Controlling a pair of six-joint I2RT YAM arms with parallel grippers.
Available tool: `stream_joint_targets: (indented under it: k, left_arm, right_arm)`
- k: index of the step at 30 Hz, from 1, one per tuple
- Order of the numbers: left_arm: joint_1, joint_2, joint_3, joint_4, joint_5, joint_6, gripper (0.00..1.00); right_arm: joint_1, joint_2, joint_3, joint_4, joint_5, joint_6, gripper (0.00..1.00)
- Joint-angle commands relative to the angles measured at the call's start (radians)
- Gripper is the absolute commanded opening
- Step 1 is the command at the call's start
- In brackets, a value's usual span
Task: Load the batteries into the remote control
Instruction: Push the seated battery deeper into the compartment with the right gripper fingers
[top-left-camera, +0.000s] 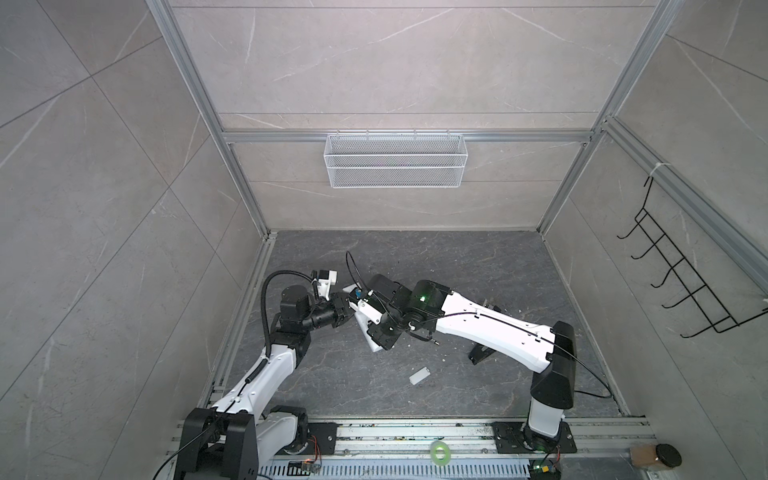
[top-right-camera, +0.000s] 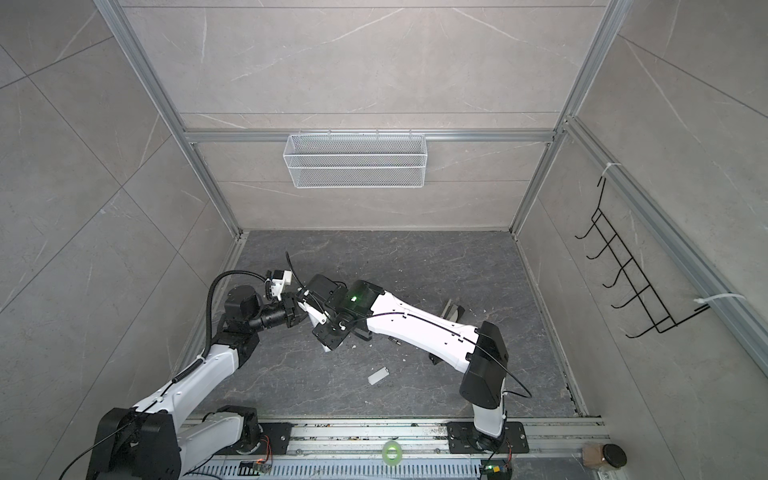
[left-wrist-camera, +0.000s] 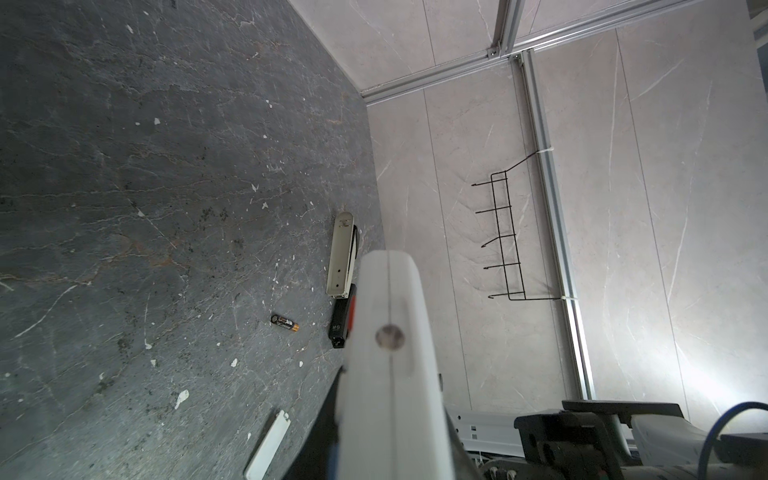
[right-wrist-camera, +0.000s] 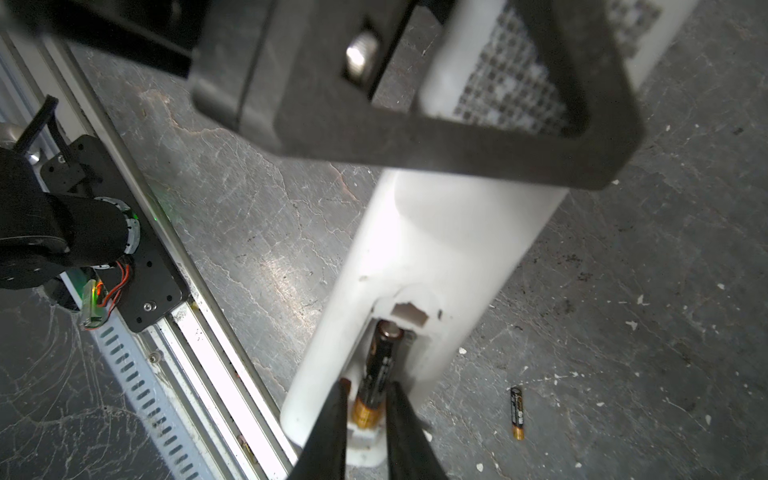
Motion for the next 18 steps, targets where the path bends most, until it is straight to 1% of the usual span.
stream_joint_targets:
  k: [1, 4, 7, 12, 18]
  left_arm:
    - [-0.011, -0.001, -0.003, 0.126, 0.016, -0.050, 0.00]
    - [-0.017, 0.011, -0.013, 0.167, 0.016, -0.066, 0.00]
    - [-0.018, 0.022, -0.008, 0.154, 0.013, -0.059, 0.00]
    - [-0.019, 0.012, 0.015, 0.004, -0.023, 0.033, 0.00]
    - [-0.026, -0.003, 0.014, -0.043, -0.046, 0.055, 0.00]
  right_arm:
    - [0.001, 0.040, 0.028, -0.045, 0.025, -0.003, 0.23]
    - [0.001, 0.044, 0.032, -0.055, 0.055, 0.002, 0.24]
    - [0.001, 0.027, 0.012, -0.040, 0.079, 0.011, 0.25]
    - [-0.004, -0.036, -0.082, 0.064, 0.030, 0.040, 0.27]
    - [-0.020, -0.041, -0.146, 0.109, -0.007, 0.049, 0.27]
